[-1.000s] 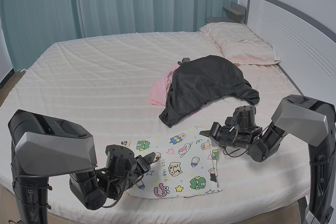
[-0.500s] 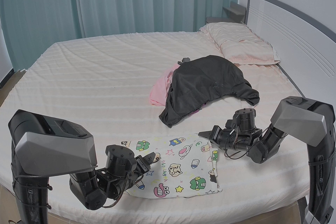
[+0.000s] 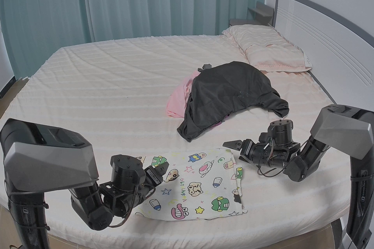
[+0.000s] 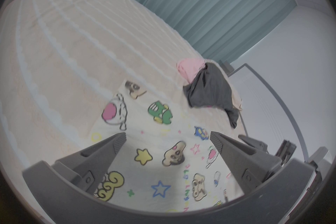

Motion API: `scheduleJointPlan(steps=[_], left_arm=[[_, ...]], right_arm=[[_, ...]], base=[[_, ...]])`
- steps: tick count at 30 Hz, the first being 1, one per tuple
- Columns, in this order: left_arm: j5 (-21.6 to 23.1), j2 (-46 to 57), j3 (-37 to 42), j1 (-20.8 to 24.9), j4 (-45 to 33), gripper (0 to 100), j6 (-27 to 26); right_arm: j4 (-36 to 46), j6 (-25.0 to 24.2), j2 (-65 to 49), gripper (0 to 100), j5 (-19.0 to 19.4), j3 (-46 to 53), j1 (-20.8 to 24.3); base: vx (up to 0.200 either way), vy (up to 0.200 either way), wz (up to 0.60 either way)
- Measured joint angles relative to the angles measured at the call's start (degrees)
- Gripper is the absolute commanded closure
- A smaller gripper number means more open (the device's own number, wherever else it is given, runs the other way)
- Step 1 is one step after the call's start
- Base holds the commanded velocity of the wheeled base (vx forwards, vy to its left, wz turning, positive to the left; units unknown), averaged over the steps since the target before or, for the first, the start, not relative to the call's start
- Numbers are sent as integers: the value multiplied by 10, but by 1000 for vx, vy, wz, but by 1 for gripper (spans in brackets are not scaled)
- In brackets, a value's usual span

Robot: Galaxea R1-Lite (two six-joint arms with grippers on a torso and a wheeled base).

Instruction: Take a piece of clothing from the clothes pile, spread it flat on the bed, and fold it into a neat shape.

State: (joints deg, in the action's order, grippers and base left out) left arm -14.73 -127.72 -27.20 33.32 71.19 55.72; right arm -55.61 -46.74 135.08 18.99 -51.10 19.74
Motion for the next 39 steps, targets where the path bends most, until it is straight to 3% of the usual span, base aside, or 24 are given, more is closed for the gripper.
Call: scheduleJointPlan(steps=[12,24,28,33,39], left_arm=[[-1,152,23,-75,-5,0,-65],[-7,376,121,-156,-49,0,-179],[-17,477,139,-172,-117,0,-208],[-30,603,136,-182,-275,0,-239],[-64,744,100,-188,-461,0,-267]], right_arm=[[-1,75,-178,0,-55,152,-40],[2,141,-474,0,-91,340,-50],[7,170,-574,0,-96,407,-52],[47,201,-680,0,-105,456,-61],[200,237,-832,0,-114,484,-74]], base=[[0,0,0],[0,0,0],[0,0,0],[0,0,0],[0,0,0]])
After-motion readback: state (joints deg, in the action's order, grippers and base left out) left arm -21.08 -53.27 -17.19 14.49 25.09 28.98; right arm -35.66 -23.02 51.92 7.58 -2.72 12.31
